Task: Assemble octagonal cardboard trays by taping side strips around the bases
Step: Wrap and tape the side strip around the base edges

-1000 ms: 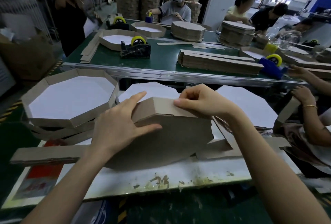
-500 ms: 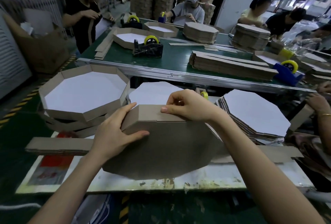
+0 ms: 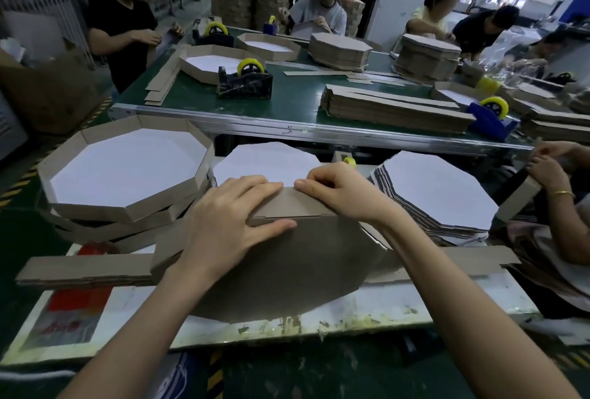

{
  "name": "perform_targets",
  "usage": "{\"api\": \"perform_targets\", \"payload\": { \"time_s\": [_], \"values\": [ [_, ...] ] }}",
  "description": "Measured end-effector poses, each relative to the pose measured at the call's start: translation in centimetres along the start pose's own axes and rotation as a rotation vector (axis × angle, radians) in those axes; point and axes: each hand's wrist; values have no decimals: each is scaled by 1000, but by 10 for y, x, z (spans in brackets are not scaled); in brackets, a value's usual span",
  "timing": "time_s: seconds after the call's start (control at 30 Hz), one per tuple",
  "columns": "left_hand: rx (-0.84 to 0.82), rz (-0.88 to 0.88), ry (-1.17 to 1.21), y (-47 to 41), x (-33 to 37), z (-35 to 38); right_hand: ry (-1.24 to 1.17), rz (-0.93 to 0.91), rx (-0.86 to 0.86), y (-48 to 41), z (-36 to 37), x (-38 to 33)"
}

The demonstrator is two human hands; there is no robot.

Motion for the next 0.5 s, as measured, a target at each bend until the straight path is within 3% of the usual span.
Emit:
{"api": "perform_targets", "payload": {
  "time_s": [0.17, 0.3, 0.43, 0.5],
  "values": [
    [-46, 155, 26, -4, 1, -1, -63, -4, -22, 4, 1, 4],
    [-36, 166, 58, -5, -1, -5, -143, 67, -50, -6, -10, 14],
    [-108, 111, 108, -11, -2, -8, -314, 428, 258, -35, -20, 65],
    [-133, 77, 142, -15, -2, -7, -283, 614, 307, -47, -20, 98]
  ]
}}
Point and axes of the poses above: each hand's wrist, its own y-axis away from the middle knuckle, its own z-axis out of the palm, x = y × z, and after that the axes turned 1 degree about y, right-handed
